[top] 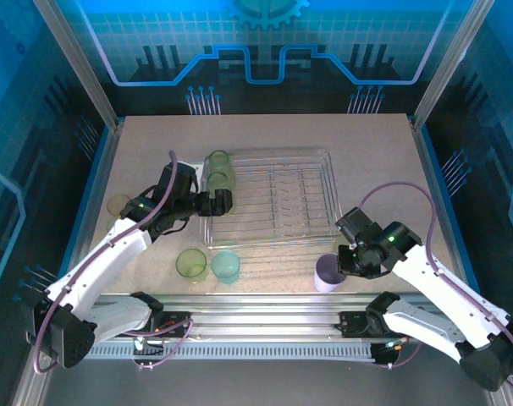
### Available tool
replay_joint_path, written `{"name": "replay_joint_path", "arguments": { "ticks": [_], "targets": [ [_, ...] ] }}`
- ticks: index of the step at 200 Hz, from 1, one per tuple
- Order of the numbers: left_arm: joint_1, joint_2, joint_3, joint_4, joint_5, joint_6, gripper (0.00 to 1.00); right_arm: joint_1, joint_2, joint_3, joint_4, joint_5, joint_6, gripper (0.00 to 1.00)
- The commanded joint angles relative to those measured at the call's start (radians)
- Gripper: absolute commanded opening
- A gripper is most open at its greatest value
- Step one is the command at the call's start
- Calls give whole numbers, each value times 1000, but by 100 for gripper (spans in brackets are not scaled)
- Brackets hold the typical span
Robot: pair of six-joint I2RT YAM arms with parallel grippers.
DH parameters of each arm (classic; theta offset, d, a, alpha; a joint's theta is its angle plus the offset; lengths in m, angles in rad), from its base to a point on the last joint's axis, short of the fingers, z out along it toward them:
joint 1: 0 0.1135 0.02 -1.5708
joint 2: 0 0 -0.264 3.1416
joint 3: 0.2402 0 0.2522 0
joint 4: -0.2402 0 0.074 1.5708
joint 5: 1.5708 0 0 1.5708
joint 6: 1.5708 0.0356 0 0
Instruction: Load the cups into the dish rack
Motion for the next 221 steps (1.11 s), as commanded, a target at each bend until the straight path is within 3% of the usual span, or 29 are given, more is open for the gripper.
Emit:
{"name": "replay_joint_path", "arguments": {
  "ticks": [1, 54, 106, 149, 169, 195, 221],
  "targets": [
    [5, -44, -25, -14, 13, 2, 99, 16, -4, -20, 1, -7, 9, 13],
    [5, -73, -40, -21, 11, -5, 99, 20, -9, -10, -8, -28, -4, 0],
    [5, -126, -44, 12, 42, 0, 99, 21, -48, 60, 98, -198, -141, 0],
    [5, -226, -70, 86, 104, 15, 99, 27, -72, 171, 180, -212, -254, 0],
    [5, -267, -66, 114, 172, 17, 99, 26, -96, 197, 256, -187, -304, 0],
    [5, -302, -65, 186, 344, 15, 99, 10, -106, 229, 379, -145, -335, 0],
    [5, -300, -60, 269, 560, -9, 99, -115, -53, 278, 423, -205, -306, 0]
  ]
}}
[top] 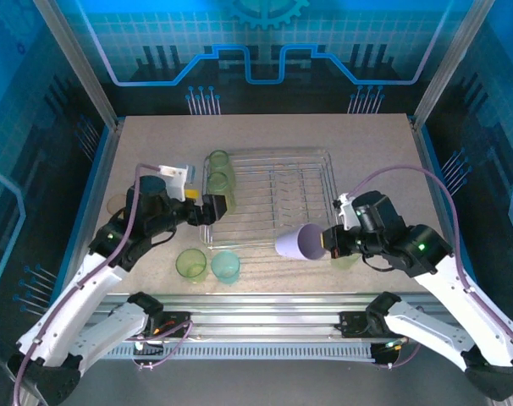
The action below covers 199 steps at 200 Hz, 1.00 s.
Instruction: Load the cups into the dish rack
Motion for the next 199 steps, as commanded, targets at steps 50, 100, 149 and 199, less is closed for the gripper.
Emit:
{"name": "replay_joint_path", "arguments": {
  "ticks": [50, 100, 149, 199],
  "targets": [
    [4, 27, 18, 183, 391, -88, 99, -424, 50, -43, 524, -631, 195, 0],
    [3, 102, 28, 349, 535, -202, 99, -435, 38, -130, 1043, -889, 458, 0],
    [3, 131, 32, 502, 592, -297, 100, -334, 59, -104, 996, -894, 396, 0],
    [4, 143, 28, 591, 660, -368, 99, -223, 117, -91, 952, -839, 335, 0]
  ]
}}
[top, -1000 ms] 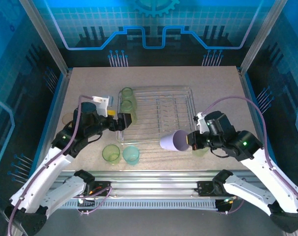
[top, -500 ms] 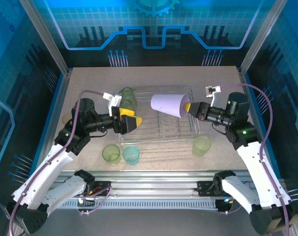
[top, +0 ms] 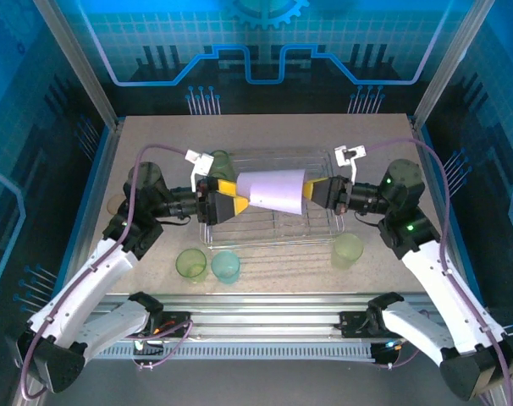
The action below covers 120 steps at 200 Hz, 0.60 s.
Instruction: Load the cups into the dish rack
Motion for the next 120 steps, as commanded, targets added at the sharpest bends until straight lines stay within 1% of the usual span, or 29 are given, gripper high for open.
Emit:
{"name": "replay_joint_path", "arguments": {
  "ticks": [1, 27, 60, 92, 109, 120],
  "targets": [
    [4, 8, 27, 87, 52, -54, 99, 45, 17, 29, 2, -7, -44, 0],
    [2, 0, 22, 96, 73, -60, 99, 52, 31, 30, -21, 14, -60, 0],
    [1, 1, 11, 118, 68, -83, 99, 64, 44, 9, 70, 15, -13, 0],
    [-5, 32, 20, 148, 93, -132, 99, 84, 65, 12, 96, 31, -7, 0],
    [-9, 51, 28, 146, 104, -143, 96, 90, 76, 15, 96, 34, -6, 0],
    [-10, 54, 27, 145, 104, -146, 92, 93, 80, 16, 89, 36, -8, 0]
  ]
}}
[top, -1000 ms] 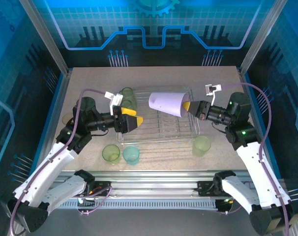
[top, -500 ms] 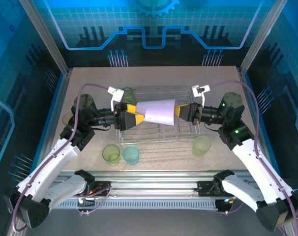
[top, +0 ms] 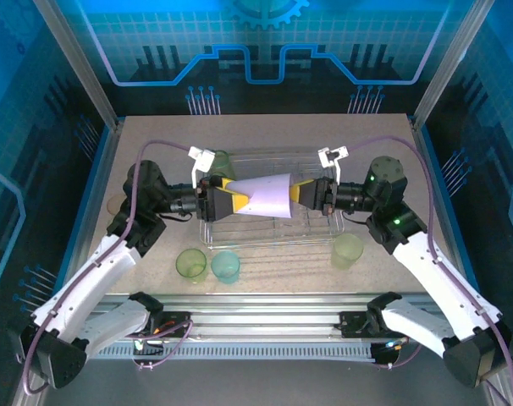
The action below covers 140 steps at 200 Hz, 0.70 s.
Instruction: Load the cups into the dish rack
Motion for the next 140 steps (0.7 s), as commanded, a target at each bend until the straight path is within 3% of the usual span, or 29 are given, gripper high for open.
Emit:
{"name": "replay_joint_path", "arguments": {
  "ticks": [1, 55, 76, 92, 101, 116, 140],
  "targets": [
    [-7, 14, 26, 33, 36, -31, 91, 14, 8, 16, 45, 16, 3, 0],
    [-12, 14, 27, 17, 28, -28, 70, 15, 11, 19, 11, 54, -14, 0],
    [-14, 14, 30, -14, 11, -11, 50, 14, 15, 29, -35, 74, -37, 0],
    [-18, 19, 48, -103, -16, 38, 32, 13, 13, 42, -113, 126, -79, 21],
    [-22, 23, 66, -168, -31, 75, 28, 14, 8, 45, -156, 160, -104, 27],
    [-25, 28, 95, -274, -78, 132, 20, 10, -3, 56, -250, 238, -150, 44],
    [-26, 22, 153, -498, -229, 244, 13, 2, -26, 103, -543, 518, -253, 51]
  ]
}}
